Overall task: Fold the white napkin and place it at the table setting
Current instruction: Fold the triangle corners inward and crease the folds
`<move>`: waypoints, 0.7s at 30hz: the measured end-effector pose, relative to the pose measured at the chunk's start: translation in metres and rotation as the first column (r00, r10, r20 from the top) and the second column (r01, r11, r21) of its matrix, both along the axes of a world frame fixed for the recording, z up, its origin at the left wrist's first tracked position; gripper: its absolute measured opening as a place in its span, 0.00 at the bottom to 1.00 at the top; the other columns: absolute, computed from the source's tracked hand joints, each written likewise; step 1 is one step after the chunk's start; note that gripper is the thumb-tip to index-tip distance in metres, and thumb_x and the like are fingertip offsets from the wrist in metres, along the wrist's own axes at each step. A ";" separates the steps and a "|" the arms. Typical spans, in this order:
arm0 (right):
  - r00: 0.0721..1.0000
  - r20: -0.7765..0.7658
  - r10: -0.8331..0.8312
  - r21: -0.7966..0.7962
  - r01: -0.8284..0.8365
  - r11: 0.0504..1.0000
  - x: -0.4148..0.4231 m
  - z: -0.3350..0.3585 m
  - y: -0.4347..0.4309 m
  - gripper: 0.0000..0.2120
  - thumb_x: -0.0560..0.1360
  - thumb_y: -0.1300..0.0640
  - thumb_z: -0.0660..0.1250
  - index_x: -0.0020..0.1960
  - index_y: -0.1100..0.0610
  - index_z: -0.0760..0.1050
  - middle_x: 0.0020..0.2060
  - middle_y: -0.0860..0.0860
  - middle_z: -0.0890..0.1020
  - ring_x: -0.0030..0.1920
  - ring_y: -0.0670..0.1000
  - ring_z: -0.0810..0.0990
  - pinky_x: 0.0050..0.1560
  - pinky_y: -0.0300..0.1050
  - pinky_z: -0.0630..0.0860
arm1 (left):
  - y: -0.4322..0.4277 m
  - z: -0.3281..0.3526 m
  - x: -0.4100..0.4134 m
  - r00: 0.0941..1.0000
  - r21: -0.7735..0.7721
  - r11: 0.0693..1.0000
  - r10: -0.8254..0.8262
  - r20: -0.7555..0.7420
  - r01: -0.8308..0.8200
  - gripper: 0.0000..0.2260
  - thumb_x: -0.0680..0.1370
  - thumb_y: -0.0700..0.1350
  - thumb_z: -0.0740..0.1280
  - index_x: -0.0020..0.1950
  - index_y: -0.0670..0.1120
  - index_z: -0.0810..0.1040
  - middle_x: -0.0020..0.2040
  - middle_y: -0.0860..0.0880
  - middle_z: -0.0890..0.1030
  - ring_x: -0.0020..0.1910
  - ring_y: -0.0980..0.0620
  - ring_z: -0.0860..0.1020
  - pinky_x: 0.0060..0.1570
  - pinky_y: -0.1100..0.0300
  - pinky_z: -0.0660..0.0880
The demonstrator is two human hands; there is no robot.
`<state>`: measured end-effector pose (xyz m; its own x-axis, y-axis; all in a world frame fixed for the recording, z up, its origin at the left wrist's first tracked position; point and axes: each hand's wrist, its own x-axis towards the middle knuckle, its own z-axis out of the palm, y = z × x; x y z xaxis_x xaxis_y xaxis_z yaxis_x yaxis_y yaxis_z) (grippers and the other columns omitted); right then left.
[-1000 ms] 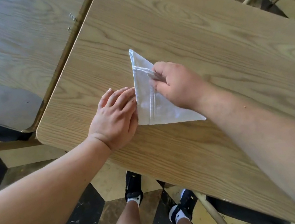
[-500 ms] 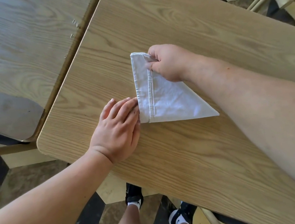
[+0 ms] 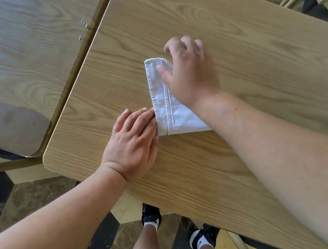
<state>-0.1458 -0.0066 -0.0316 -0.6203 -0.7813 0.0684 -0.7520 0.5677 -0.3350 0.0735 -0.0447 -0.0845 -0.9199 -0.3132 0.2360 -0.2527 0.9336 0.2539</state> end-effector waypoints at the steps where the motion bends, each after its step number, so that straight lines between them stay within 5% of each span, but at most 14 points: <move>1: 1.000 -0.008 -0.025 -0.108 0.024 0.994 0.009 -0.001 0.009 0.15 0.78 0.47 0.68 0.59 0.56 0.77 0.54 0.55 0.81 0.55 0.61 0.77 0.58 0.57 0.74 | 0.000 0.001 0.000 1.000 0.003 1.000 0.001 0.004 -0.001 0.16 0.85 0.46 0.62 0.69 0.42 0.81 0.71 0.44 0.80 0.73 0.42 0.77 0.76 0.38 0.67; 4: 0.998 0.025 -0.066 -0.239 0.070 0.969 0.036 -0.007 0.042 0.13 0.78 0.53 0.65 0.59 0.59 0.78 0.54 0.56 0.81 0.55 0.63 0.78 0.62 0.54 0.71 | 0.000 0.002 0.000 1.000 0.015 1.000 0.001 0.015 -0.001 0.16 0.85 0.46 0.61 0.68 0.42 0.81 0.72 0.45 0.80 0.73 0.43 0.77 0.78 0.40 0.65; 10: 0.994 0.099 0.049 -0.123 -0.037 0.992 0.080 -0.031 0.092 0.22 0.80 0.54 0.64 0.72 0.61 0.74 0.70 0.60 0.77 0.74 0.65 0.71 0.77 0.62 0.65 | 0.004 0.001 0.001 0.999 0.093 0.995 0.044 0.001 -0.044 0.10 0.79 0.45 0.69 0.56 0.40 0.79 0.71 0.43 0.79 0.71 0.40 0.77 0.77 0.40 0.66; 15: 0.987 0.096 0.128 0.062 -0.134 0.989 0.088 -0.052 0.104 0.28 0.85 0.49 0.57 0.82 0.59 0.62 0.81 0.60 0.64 0.83 0.64 0.56 0.82 0.65 0.54 | 0.007 0.000 0.003 0.999 0.087 0.995 0.048 -0.021 -0.046 0.21 0.81 0.51 0.67 0.70 0.41 0.75 0.79 0.40 0.72 0.77 0.40 0.71 0.78 0.36 0.63; 21: 0.987 -0.002 0.160 0.162 -0.158 0.974 0.085 -0.060 0.111 0.31 0.86 0.45 0.50 0.84 0.60 0.57 0.84 0.57 0.58 0.84 0.59 0.53 0.83 0.61 0.51 | 0.003 0.004 -0.002 0.984 0.089 0.993 -0.096 0.148 0.083 0.30 0.82 0.60 0.62 0.81 0.47 0.70 0.82 0.47 0.68 0.83 0.47 0.63 0.82 0.39 0.58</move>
